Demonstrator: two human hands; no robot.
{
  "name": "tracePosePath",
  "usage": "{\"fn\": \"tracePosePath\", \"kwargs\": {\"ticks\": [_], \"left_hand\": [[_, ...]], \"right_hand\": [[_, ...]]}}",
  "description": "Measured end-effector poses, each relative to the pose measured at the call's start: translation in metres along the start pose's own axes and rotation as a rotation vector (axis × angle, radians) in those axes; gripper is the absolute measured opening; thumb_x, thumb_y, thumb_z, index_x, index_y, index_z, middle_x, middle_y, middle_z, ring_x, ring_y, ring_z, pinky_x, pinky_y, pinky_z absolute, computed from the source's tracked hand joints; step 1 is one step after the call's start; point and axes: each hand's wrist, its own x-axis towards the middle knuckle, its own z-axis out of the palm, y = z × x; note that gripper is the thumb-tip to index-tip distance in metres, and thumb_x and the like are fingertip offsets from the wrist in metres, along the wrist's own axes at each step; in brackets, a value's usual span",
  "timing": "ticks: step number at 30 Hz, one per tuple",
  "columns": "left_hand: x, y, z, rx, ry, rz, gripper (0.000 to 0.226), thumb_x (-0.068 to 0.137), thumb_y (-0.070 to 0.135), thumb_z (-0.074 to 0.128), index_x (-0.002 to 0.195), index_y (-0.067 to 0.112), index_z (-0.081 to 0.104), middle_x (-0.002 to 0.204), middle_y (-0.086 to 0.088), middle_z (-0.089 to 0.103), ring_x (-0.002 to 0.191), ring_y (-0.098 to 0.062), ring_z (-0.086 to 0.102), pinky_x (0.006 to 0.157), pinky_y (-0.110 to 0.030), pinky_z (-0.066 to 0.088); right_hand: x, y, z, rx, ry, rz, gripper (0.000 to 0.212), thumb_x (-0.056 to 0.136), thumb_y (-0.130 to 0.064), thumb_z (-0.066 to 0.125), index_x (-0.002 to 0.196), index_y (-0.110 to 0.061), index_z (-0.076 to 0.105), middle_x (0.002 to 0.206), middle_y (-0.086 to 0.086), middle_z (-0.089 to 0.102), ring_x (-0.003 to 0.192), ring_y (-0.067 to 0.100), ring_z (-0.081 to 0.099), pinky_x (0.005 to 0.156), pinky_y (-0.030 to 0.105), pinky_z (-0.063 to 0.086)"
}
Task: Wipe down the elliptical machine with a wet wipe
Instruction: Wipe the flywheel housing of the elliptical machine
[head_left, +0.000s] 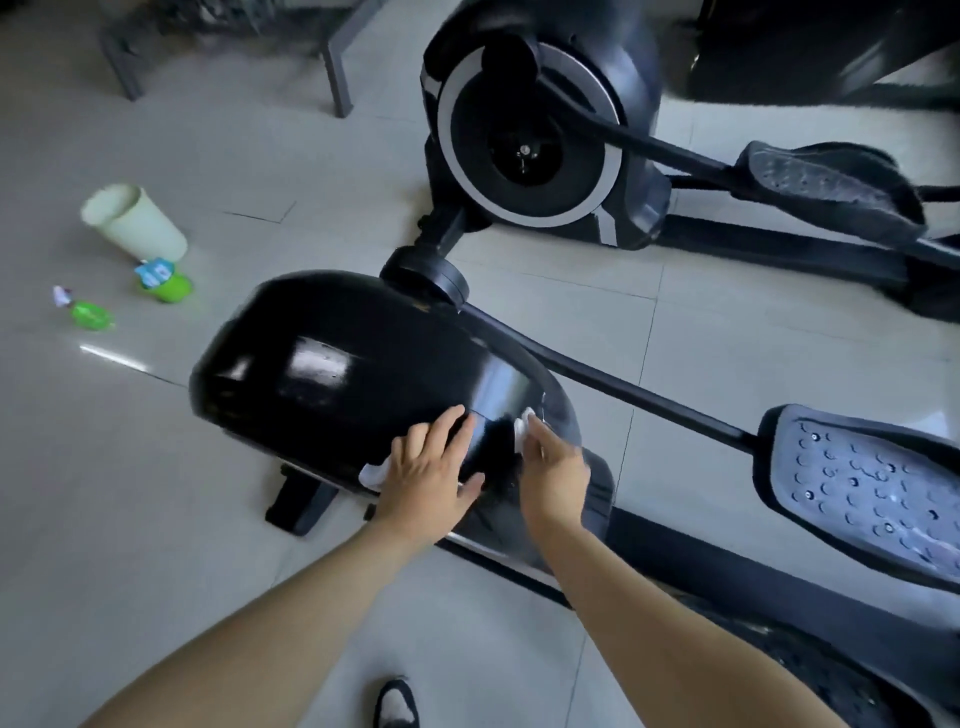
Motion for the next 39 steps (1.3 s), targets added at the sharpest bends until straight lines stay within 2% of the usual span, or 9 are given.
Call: {"fn": "tracePosePath", "kwargs": {"ticks": [6,8,12,16,20,24,29,36,39], "left_hand": [[0.008,0.037,0.016,0.049,0.052,-0.157,0.067,0.088,0.041,0.066,0.149,0.020,0.049,0.156,0.000,0.040,0.108,-0.029,0.049,0.083,-0.045,0.043],[0.012,0.043,0.022,0.076,0.087,-0.185,0.067,0.085,0.040,0.068,0.148,0.023,0.050,0.155,0.001,0.042,0.109,-0.028,0.049,0.084,-0.044,0.040],[0.012,0.047,0.032,0.151,0.176,-0.173,0.064,0.085,0.039,0.060,0.146,0.020,0.054,0.154,0.000,0.047,0.106,-0.027,0.050,0.083,-0.043,0.038],[0.014,0.048,0.037,0.196,0.227,-0.172,0.063,0.084,0.038,0.056,0.144,0.019,0.056,0.151,-0.001,0.050,0.103,-0.028,0.053,0.082,-0.044,0.038],[0.016,0.050,0.040,0.211,0.238,-0.181,0.063,0.084,0.037,0.054,0.144,0.019,0.056,0.150,-0.002,0.049,0.106,-0.027,0.051,0.087,-0.044,0.039],[0.022,0.068,0.057,0.257,0.246,-0.149,0.062,0.083,0.034,0.060,0.142,0.017,0.057,0.151,-0.003,0.048,0.107,-0.027,0.049,0.089,-0.042,0.039],[0.037,0.087,0.073,0.389,0.251,-0.155,0.059,0.087,0.040,0.055,0.140,0.015,0.058,0.150,-0.006,0.051,0.106,-0.028,0.048,0.086,-0.042,0.035],[0.036,0.097,0.086,0.480,0.271,-0.167,0.062,0.087,0.040,0.038,0.141,0.017,0.059,0.148,-0.003,0.054,0.107,-0.027,0.047,0.087,-0.042,0.033],[0.036,0.098,0.088,0.489,0.260,-0.166,0.060,0.089,0.040,0.044,0.144,0.019,0.057,0.151,-0.003,0.052,0.109,-0.027,0.048,0.089,-0.042,0.036]], "right_hand": [[0.029,-0.008,0.000,-0.044,-0.246,-0.232,0.021,0.104,-0.017,0.054,0.109,-0.016,0.074,0.105,-0.012,0.072,0.107,0.015,0.061,0.093,0.022,0.046],[0.030,0.013,-0.005,0.069,-0.218,-0.185,0.019,0.104,-0.025,0.059,0.107,-0.013,0.072,0.092,-0.027,0.067,0.092,0.000,0.063,0.081,0.009,0.045],[0.040,0.070,-0.018,0.004,-0.123,-0.075,0.020,0.103,-0.017,0.059,0.111,-0.023,0.077,0.102,-0.015,0.055,0.091,0.003,0.060,0.080,0.001,0.038],[0.051,0.086,-0.024,0.045,-0.105,-0.055,0.018,0.102,-0.020,0.061,0.107,-0.024,0.078,0.100,-0.014,0.056,0.096,0.015,0.063,0.081,0.005,0.040],[0.071,0.058,-0.010,0.135,-0.096,-0.282,0.033,0.101,-0.018,0.060,0.131,-0.029,0.064,0.110,-0.009,0.059,0.099,0.011,0.062,0.093,0.024,0.049],[0.095,0.067,0.009,-0.008,-0.064,-0.594,0.026,0.100,-0.022,0.058,0.122,-0.033,0.067,0.100,-0.007,0.059,0.099,0.018,0.054,0.094,0.040,0.048],[0.112,0.131,0.003,-0.050,0.052,-0.657,0.039,0.102,-0.012,0.057,0.132,-0.035,0.066,0.086,-0.010,0.047,0.092,0.020,0.047,0.089,0.033,0.045],[0.124,0.168,-0.008,0.022,0.006,-0.656,0.026,0.105,-0.023,0.050,0.124,-0.024,0.068,0.087,-0.007,0.049,0.092,0.023,0.049,0.091,0.045,0.048],[0.132,0.124,-0.002,0.117,-0.016,-0.806,0.029,0.105,-0.022,0.051,0.129,-0.024,0.067,0.088,-0.003,0.052,0.091,0.014,0.045,0.090,0.020,0.043]]}}
